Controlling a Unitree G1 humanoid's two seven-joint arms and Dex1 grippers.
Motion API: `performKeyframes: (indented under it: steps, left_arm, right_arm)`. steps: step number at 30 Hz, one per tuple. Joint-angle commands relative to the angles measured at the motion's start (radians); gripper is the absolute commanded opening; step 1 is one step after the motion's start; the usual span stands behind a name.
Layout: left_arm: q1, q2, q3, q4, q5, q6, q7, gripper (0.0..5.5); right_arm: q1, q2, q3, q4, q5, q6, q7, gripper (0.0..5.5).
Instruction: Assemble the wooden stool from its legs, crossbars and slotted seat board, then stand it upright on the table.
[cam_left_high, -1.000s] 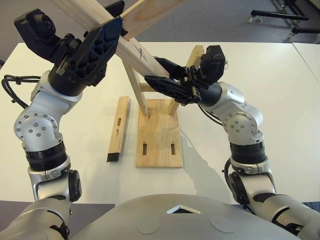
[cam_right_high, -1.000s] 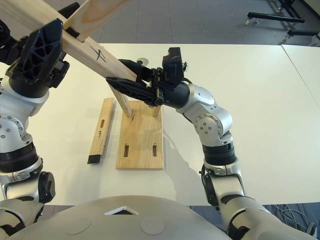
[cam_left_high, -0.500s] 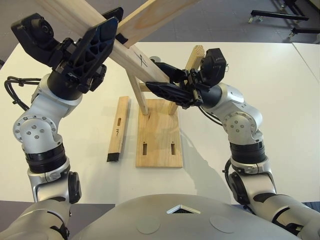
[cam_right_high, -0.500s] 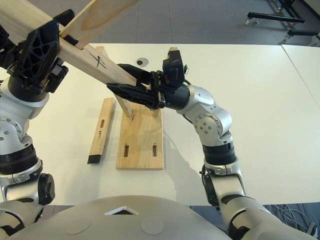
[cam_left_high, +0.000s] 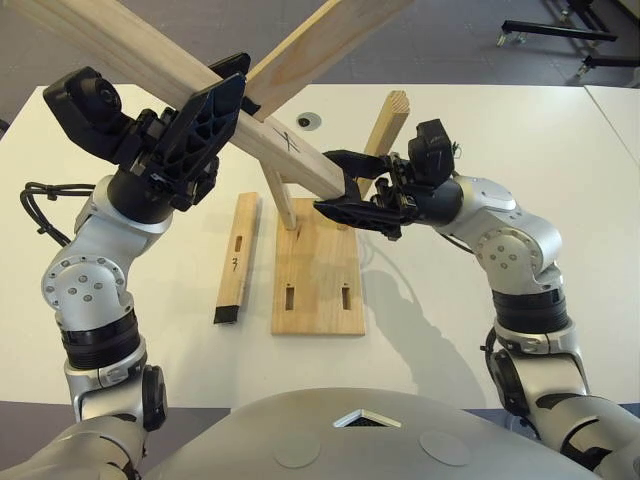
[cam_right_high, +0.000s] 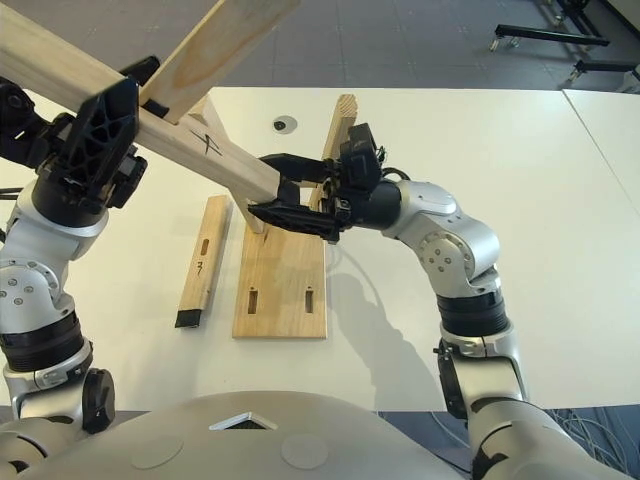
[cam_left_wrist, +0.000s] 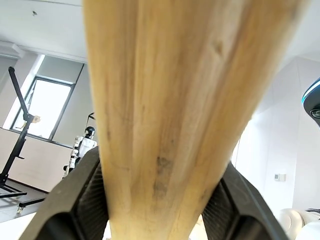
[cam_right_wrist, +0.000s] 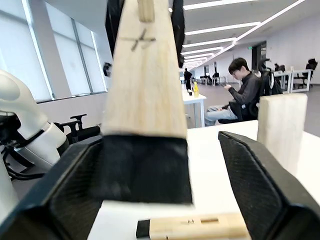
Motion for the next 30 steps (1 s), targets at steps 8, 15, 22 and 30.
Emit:
performKeyframes:
  steps: [8,15,22,30]
  left_arm:
    - [0.168,0.134,0.123,-0.085,0.134,-0.059,-0.063,2.04]
    - [0.240,0.191,0.094,-0.125,0.290,-0.113,-0.182,2.04]
    - [0.288,0.317,-0.092,-0.055,0.703,-0.249,-0.319,2.04]
    - [0.378,0.239,-0.167,-0.090,0.858,-0.410,-0.270,2.04]
  right_arm:
    - [0.089,-0.260,-0.139,0.027,0.049,0.121,0.134,3.75]
    - [-0.020,-0.318,-0.211,0.218,0.037,0.111,0.203,3.75]
    - [-0.246,-0.306,-0.340,0.390,0.208,0.276,0.167,3.75]
    - [-0.328,-0.317,-0.311,0.480,0.157,0.331,0.178,3.75]
